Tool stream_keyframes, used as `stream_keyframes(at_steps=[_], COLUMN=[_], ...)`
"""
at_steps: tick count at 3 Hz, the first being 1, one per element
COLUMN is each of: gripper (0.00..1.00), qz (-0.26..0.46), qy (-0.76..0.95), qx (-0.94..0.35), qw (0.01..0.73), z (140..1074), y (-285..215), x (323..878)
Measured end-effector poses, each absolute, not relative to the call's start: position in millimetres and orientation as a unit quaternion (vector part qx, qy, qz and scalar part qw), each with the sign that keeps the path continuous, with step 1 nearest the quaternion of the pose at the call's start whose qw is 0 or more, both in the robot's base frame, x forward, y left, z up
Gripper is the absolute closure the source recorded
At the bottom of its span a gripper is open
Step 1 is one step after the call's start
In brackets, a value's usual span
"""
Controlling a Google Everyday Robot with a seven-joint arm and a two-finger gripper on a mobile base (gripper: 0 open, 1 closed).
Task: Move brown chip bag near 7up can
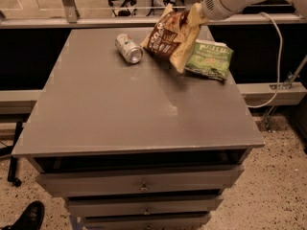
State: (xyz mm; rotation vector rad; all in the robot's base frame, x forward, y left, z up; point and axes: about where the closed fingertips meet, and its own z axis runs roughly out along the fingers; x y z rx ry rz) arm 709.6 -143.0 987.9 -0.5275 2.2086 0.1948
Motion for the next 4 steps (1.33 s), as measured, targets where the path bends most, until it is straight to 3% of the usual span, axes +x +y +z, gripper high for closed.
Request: stream_keyframes(at_steps=[3, 4], gripper=[0.18, 0.00], qz=[0.091, 0.096], qy=[0.890, 0.892], qx=[-0.201, -0.203], qw=[0.400, 0.392], z=[960.8, 953.7], y=[-141.2, -140.3], x=[713.6, 712.6])
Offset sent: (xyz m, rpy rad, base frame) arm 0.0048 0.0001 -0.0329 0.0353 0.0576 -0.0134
